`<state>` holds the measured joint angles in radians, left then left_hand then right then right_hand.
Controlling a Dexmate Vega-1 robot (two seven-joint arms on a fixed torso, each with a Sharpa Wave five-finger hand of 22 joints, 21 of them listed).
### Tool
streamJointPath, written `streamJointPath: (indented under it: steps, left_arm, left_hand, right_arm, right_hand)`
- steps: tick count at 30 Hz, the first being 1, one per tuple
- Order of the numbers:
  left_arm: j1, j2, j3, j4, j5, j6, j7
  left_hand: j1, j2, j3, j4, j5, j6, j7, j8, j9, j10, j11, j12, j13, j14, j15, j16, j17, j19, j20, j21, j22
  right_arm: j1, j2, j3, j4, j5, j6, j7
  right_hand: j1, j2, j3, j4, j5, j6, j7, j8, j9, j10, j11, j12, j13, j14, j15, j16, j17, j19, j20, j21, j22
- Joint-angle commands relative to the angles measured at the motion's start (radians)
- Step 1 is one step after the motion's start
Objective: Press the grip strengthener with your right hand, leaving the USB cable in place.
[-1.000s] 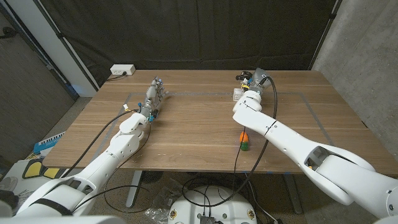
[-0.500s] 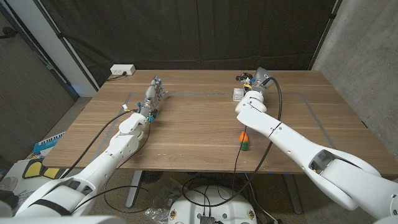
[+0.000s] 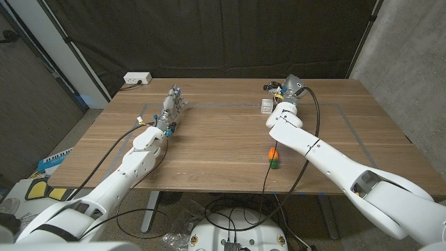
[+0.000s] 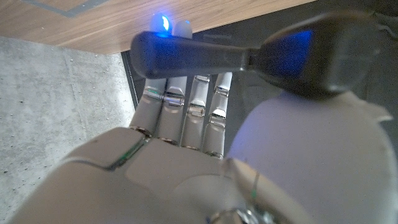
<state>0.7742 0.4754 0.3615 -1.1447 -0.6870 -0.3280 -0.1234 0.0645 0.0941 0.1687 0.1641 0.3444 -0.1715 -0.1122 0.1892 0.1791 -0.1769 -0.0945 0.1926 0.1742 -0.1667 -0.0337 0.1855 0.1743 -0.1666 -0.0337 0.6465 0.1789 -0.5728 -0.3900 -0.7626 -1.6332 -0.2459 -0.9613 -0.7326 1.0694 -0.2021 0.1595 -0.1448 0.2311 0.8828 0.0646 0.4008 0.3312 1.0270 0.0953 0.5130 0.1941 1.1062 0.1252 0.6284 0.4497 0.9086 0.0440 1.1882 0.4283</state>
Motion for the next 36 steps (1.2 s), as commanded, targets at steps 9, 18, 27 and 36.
streamJointPath:
  steps: [9,18,27,36]
  left_arm:
    - [0.012,0.016,0.0,-0.037,0.005,0.013,0.011]
    - [0.029,0.023,-0.004,-0.059,0.002,0.017,0.021]
    - [0.034,0.03,-0.011,-0.052,-0.008,0.013,0.006]
    - [0.002,0.033,-0.015,0.023,-0.033,0.01,-0.073]
  left_hand:
    - [0.0,0.049,-0.004,0.001,0.004,-0.23,-0.006,0.004,0.004,-0.272,0.007,0.004,0.005,-0.304,-0.049,0.0,0.004,-0.327,-0.067,-0.006,0.005]
    - [0.0,0.05,-0.004,0.0,0.004,-0.23,-0.006,0.003,0.004,-0.272,0.006,0.004,0.005,-0.305,-0.049,0.0,0.004,-0.327,-0.067,-0.008,0.005]
    - [0.0,0.05,-0.004,0.0,0.005,-0.23,-0.005,0.003,0.004,-0.272,0.007,0.004,0.005,-0.304,-0.049,0.0,0.004,-0.326,-0.067,-0.009,0.005]
    - [0.001,0.051,-0.004,0.0,0.005,-0.231,-0.006,0.002,0.004,-0.272,0.005,0.005,0.005,-0.304,-0.049,0.001,0.004,-0.326,-0.067,-0.011,0.005]
  right_arm:
    - [-0.036,-0.035,0.008,-0.009,-0.053,0.096,-0.02]
    - [-0.048,-0.033,0.013,0.0,-0.07,0.108,-0.023]
    - [-0.055,-0.015,0.016,0.005,-0.092,0.108,-0.048]
    - [-0.054,0.003,-0.003,0.005,-0.125,0.069,-0.061]
  right_hand:
    - [0.377,0.352,-0.012,0.007,-0.009,0.063,0.0,-0.009,-0.002,0.113,-0.082,-0.006,0.0,0.323,-0.35,0.125,-0.012,0.17,-0.266,0.009,-0.031]
    - [0.375,0.352,-0.017,0.013,-0.01,0.08,0.006,-0.016,-0.011,0.127,-0.087,-0.011,-0.004,0.316,-0.351,0.11,-0.052,0.159,-0.266,0.001,-0.054]
    - [0.374,0.352,-0.022,0.016,-0.01,0.083,0.006,-0.021,-0.013,0.136,-0.089,-0.015,-0.007,0.317,-0.351,0.102,-0.078,0.16,-0.266,0.0,-0.068]
    - [0.373,0.353,-0.025,0.019,-0.01,0.082,0.005,-0.024,-0.01,0.139,-0.089,-0.021,-0.008,0.319,-0.351,0.1,-0.097,0.162,-0.265,0.001,-0.08]
